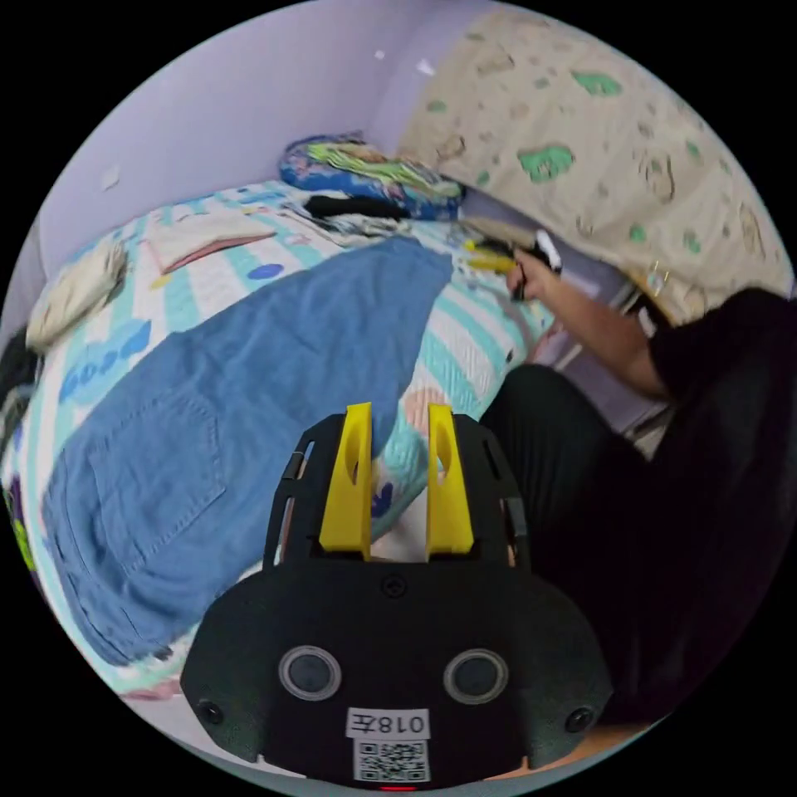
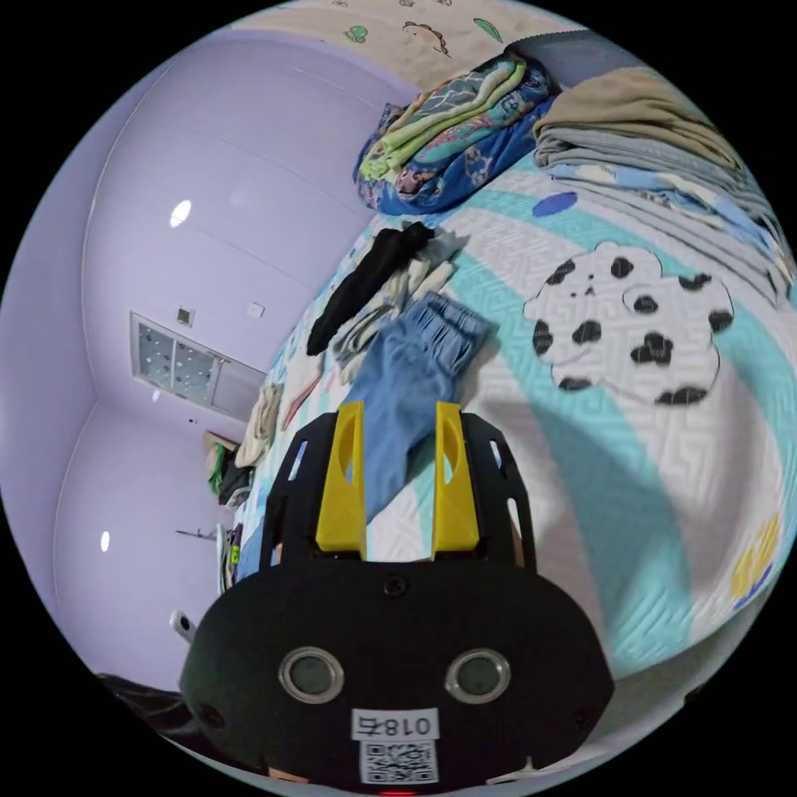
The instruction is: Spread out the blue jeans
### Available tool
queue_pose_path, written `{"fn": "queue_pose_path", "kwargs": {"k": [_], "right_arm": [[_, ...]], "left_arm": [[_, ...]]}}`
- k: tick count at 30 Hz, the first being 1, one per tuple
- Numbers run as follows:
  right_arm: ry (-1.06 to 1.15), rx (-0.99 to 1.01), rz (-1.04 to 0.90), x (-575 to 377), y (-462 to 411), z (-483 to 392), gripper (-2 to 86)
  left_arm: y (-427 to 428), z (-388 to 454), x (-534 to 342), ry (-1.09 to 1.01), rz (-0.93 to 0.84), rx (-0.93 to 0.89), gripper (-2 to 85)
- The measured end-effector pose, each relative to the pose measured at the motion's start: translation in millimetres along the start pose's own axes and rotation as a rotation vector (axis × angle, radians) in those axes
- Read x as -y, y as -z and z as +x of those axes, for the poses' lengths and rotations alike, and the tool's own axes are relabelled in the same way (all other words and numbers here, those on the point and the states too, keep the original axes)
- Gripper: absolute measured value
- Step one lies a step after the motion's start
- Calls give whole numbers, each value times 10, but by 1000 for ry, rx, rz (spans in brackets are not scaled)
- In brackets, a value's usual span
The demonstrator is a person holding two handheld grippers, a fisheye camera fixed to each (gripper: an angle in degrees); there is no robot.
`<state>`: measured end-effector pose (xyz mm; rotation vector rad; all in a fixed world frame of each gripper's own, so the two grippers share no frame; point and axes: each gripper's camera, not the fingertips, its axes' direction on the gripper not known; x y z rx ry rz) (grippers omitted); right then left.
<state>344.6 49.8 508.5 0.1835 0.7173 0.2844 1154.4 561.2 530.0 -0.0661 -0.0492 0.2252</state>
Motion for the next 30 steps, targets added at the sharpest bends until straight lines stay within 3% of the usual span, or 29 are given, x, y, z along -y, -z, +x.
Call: {"fn": "queue_pose_path", "kwargs": {"k": [4,10,16,22,30], "right_arm": [[-1,-158,-65,446,-330,-40,131],[16,-272,-176,658,-622,-190,46],[215,-379,-174,815,-448,-815,30],[398,-286,-55,1108,-162,-1474,26],[163,-366,-213,1130,-468,-568,42]], "left_arm": [[-375,772,433,-238,-186,255,100],[-281,998,686,-268,-274,412,5],[339,713,784,-116,-219,279,-8],[1013,465,770,27,-70,192,-9],[885,391,619,58,-140,162,-9]]}}
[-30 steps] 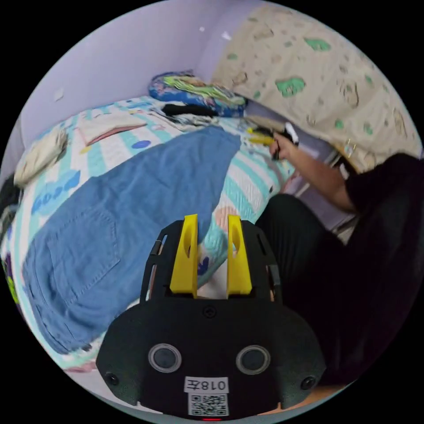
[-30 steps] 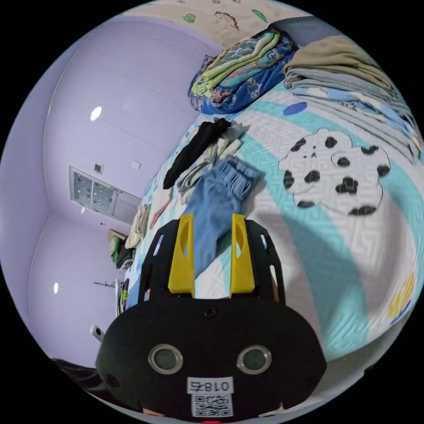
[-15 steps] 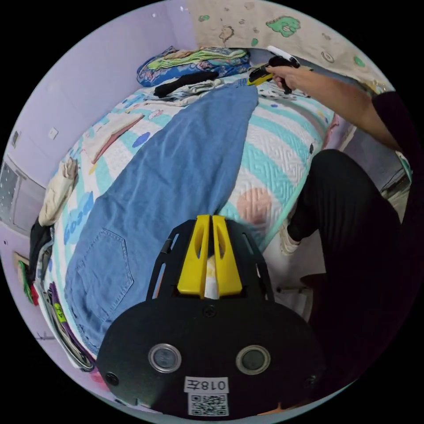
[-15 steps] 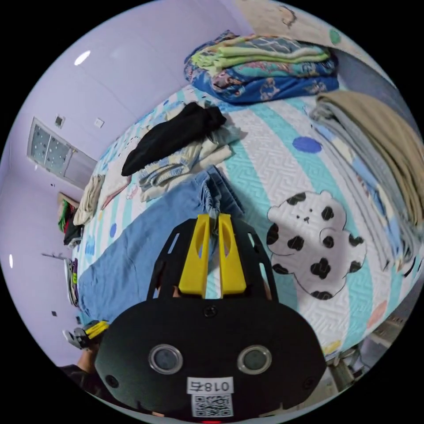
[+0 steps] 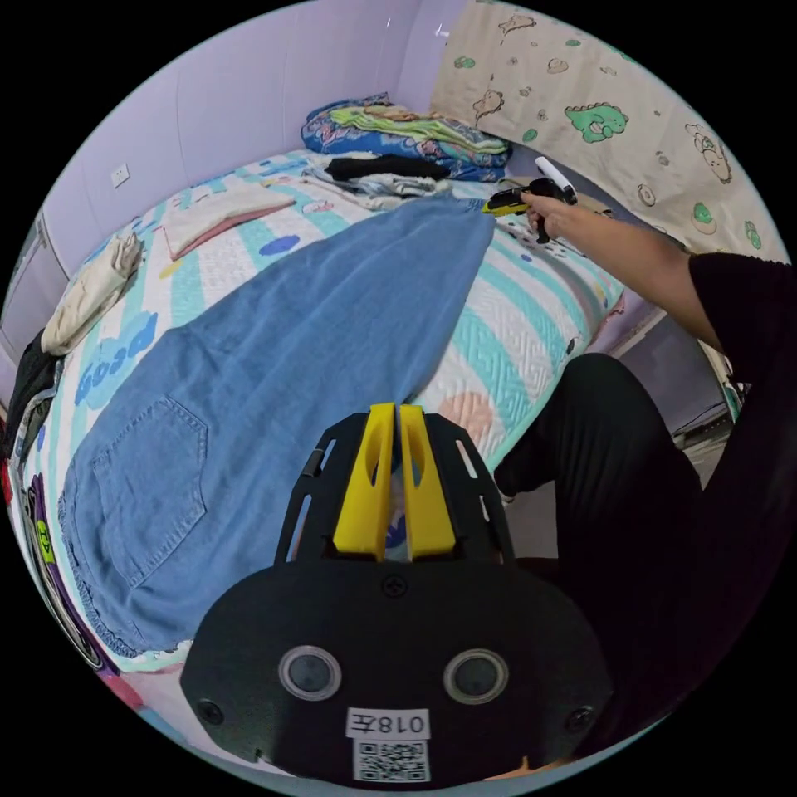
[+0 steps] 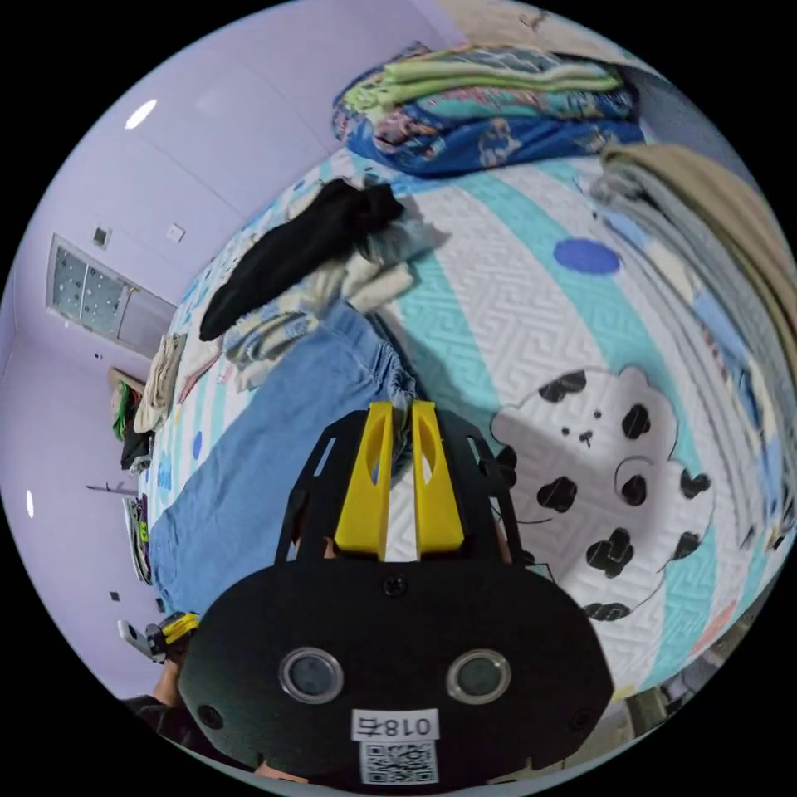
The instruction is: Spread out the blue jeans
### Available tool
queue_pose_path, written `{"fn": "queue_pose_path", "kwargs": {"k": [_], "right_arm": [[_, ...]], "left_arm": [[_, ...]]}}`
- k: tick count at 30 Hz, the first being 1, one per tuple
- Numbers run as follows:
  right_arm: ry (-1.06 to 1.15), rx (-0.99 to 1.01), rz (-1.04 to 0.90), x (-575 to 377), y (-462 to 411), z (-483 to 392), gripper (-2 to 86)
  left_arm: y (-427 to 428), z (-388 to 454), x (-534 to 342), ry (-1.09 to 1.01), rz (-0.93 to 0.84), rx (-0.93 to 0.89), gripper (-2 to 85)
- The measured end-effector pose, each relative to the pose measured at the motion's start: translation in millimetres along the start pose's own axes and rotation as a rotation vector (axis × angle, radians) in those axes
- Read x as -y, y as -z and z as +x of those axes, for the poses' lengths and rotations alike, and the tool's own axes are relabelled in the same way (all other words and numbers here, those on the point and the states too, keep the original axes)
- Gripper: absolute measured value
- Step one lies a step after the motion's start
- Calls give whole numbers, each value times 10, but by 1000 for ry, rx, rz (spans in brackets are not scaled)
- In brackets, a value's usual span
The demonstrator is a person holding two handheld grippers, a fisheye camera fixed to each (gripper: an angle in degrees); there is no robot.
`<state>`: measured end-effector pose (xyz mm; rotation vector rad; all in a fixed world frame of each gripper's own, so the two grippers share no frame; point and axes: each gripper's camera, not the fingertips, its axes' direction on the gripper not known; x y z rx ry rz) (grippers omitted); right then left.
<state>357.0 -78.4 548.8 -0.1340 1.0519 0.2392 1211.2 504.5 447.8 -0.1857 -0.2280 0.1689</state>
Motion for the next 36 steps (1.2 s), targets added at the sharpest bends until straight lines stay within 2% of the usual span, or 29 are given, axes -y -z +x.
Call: {"fn": "queue_pose_path", "kwargs": {"k": [5,11,14,17,21,23,27,30,33,36], "right_arm": [[-42,124,63,-103,127,306,83],[-135,255,154,-244,595,694,131],[-172,335,70,-266,519,888,145],[-203,371,99,-285,531,988,158],[-221,428,116,-262,629,1066,147],[-259,563,137,-316,664,1181,140],[-278,520,146,-350,641,1233,135],[-287,587,149,-261,654,1264,139],[-287,560,142,-136,659,1225,132],[-291,526,128,-20,656,1206,79]], "left_arm": [[-51,-137,-169,32,-19,-28,-9],[175,-425,-500,112,63,-100,-9],[304,-553,-734,157,113,-124,-9],[418,-682,-969,204,143,-116,-10],[659,-914,-1354,278,213,-125,-10],[752,-1029,-1543,324,239,-121,-10],[837,-1273,-1986,433,283,-122,-10],[786,-1401,-2230,496,295,-128,-10],[701,-1493,-2371,541,316,-145,-10],[599,-1554,-2431,568,334,-159,-10]]}}
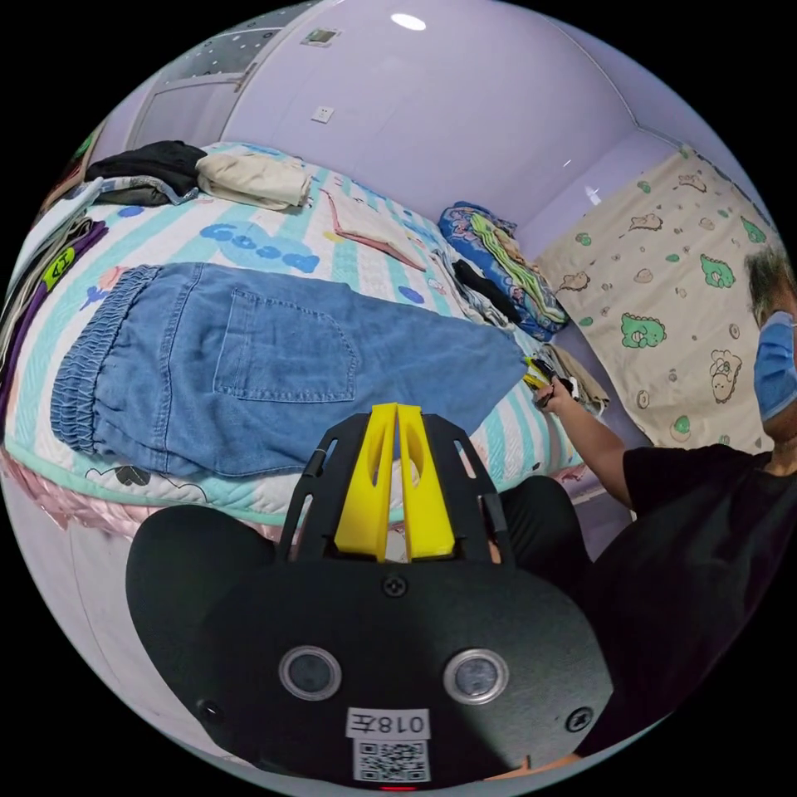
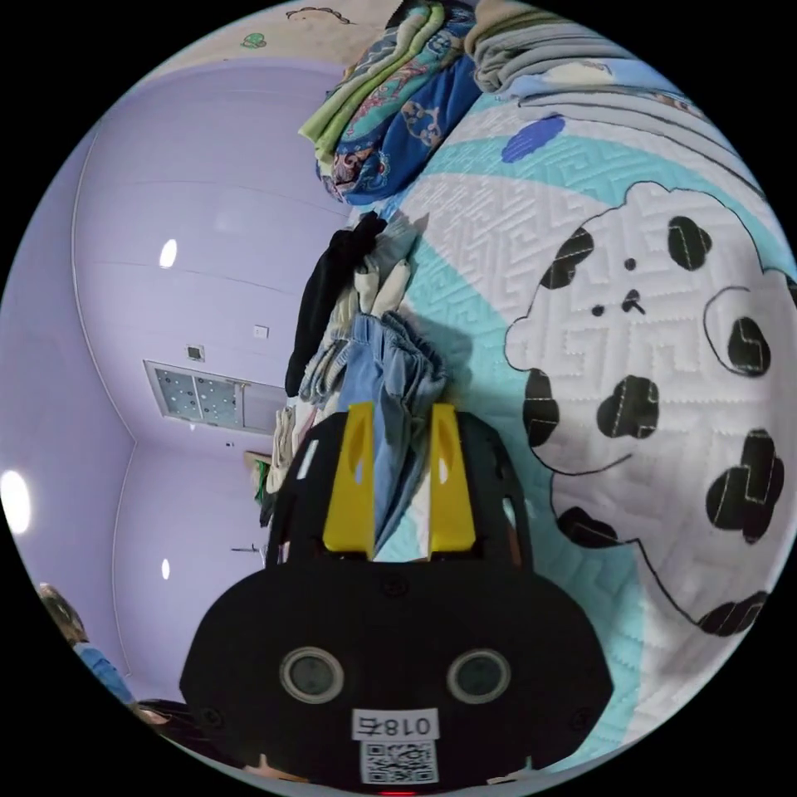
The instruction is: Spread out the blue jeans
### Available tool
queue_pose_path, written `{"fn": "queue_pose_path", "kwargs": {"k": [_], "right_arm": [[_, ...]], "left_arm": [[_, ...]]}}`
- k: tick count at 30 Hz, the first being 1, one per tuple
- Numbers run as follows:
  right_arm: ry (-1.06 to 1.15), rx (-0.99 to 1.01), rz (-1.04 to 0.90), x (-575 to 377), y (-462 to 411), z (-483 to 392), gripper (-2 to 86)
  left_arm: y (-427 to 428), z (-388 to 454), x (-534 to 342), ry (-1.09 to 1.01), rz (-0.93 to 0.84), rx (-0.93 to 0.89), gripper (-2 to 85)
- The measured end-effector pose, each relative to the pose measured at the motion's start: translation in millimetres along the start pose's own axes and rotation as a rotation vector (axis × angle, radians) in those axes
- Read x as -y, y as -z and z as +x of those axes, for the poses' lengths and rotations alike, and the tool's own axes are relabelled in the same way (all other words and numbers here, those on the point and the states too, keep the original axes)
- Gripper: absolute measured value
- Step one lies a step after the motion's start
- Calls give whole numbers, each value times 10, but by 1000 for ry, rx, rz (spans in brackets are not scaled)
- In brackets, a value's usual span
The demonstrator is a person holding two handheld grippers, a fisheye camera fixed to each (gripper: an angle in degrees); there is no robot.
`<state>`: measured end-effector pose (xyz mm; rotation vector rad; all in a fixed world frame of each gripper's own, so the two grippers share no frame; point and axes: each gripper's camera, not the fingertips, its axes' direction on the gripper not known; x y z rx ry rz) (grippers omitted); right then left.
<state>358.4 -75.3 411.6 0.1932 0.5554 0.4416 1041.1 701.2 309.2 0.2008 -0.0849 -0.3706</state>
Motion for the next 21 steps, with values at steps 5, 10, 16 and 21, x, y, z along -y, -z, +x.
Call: {"fn": "queue_pose_path", "kwargs": {"k": [5,10,16,21], "right_arm": [[173,-27,-3,201,176,-728,21],[239,-162,1,428,465,-1029,14],[-43,-175,-41,407,400,-153,14],[-154,-17,45,316,431,180,16]], "left_arm": [[-59,-58,-22,13,24,-5,-9],[-312,-34,-13,-59,-34,-90,-7],[-1264,-37,-286,99,-178,-268,47],[-1725,-288,-603,373,-97,-288,121]]}}
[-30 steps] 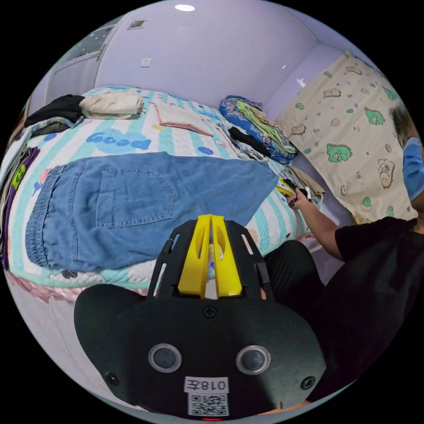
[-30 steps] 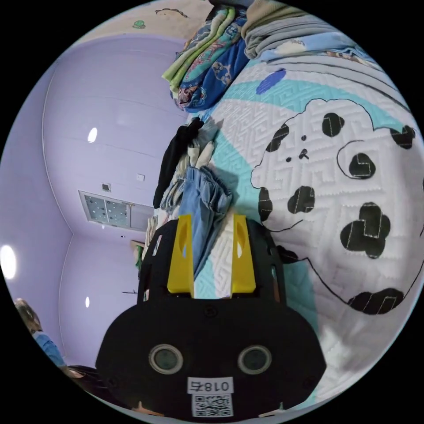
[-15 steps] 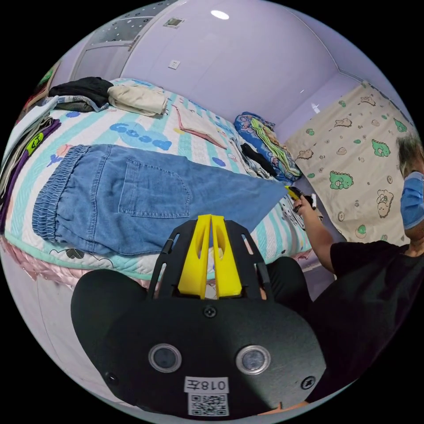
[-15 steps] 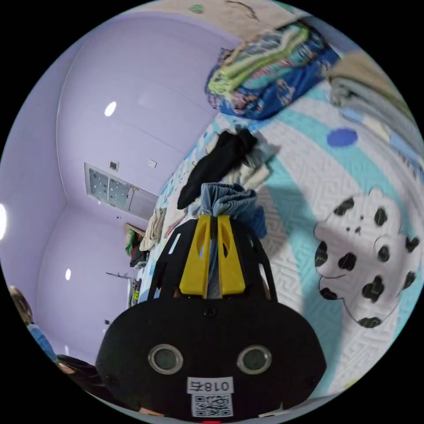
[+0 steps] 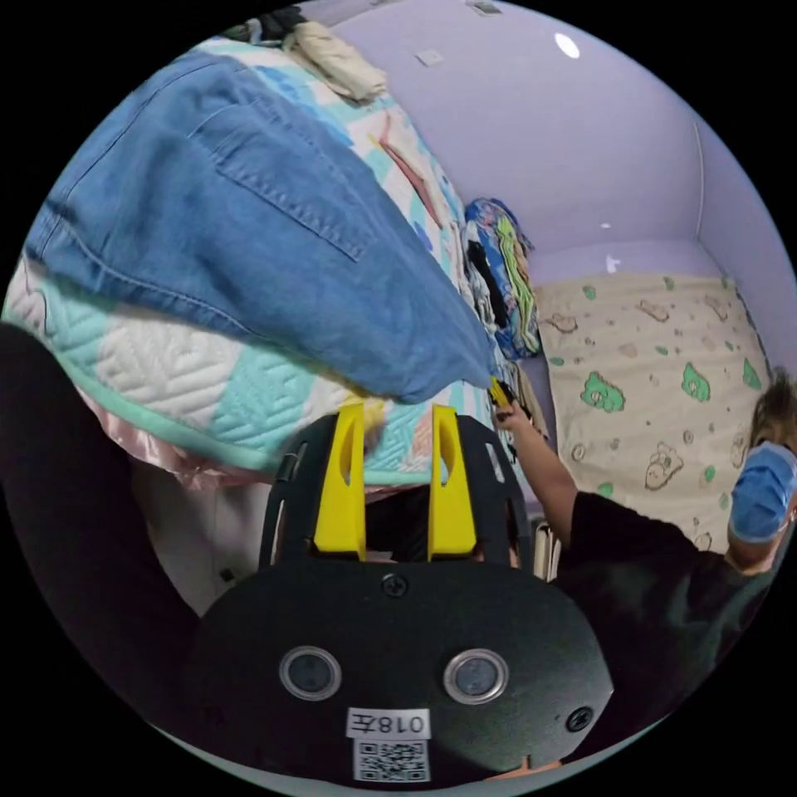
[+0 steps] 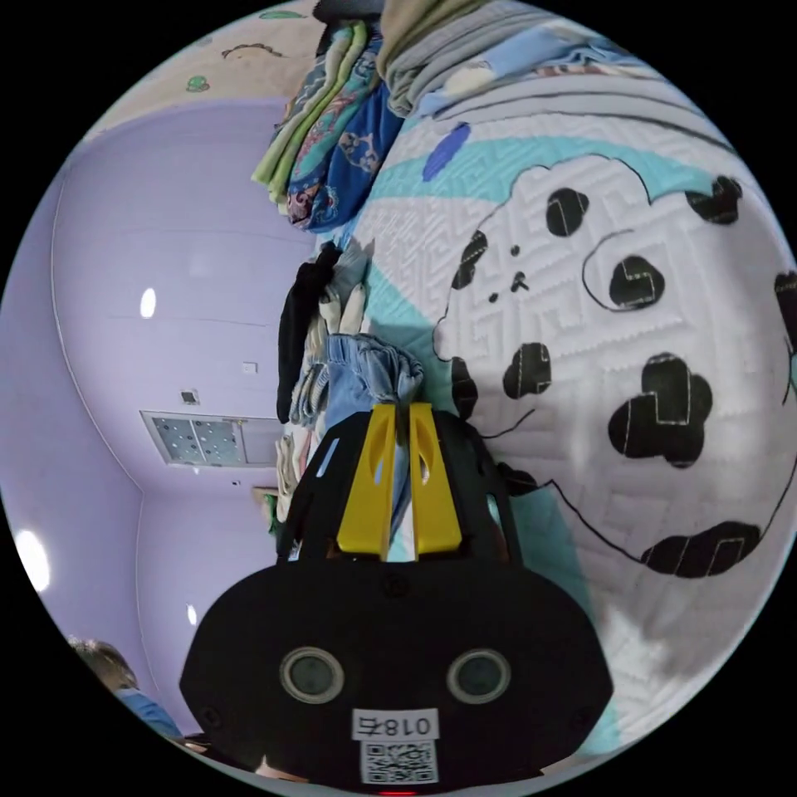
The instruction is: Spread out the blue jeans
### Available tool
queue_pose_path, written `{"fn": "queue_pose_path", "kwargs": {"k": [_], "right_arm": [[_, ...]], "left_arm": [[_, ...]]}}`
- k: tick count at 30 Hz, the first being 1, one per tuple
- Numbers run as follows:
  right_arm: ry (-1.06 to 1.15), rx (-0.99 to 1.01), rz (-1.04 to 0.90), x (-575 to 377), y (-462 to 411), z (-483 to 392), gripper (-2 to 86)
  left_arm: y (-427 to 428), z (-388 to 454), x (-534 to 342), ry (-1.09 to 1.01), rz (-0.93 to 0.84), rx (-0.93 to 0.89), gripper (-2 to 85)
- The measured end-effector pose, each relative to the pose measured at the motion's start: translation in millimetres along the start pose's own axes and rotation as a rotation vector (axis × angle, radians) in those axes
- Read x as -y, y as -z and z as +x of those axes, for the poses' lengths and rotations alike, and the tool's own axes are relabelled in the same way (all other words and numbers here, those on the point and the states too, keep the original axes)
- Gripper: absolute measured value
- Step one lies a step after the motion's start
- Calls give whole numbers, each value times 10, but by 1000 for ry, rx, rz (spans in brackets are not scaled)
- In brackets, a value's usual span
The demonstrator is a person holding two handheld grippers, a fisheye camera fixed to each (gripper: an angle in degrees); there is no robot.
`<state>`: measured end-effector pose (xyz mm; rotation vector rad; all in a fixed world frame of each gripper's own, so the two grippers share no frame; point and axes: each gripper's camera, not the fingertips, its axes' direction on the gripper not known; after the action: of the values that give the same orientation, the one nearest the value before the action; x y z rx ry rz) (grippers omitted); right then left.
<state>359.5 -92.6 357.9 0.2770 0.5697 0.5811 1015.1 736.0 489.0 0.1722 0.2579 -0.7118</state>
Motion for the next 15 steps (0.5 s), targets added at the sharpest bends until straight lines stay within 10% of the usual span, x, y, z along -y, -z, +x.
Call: {"fn": "queue_pose_path", "kwargs": {"k": [15], "right_arm": [[44,93,41,87,27,245,18]], "left_arm": [[-669,23,90,-99,134,-47,102]]}}
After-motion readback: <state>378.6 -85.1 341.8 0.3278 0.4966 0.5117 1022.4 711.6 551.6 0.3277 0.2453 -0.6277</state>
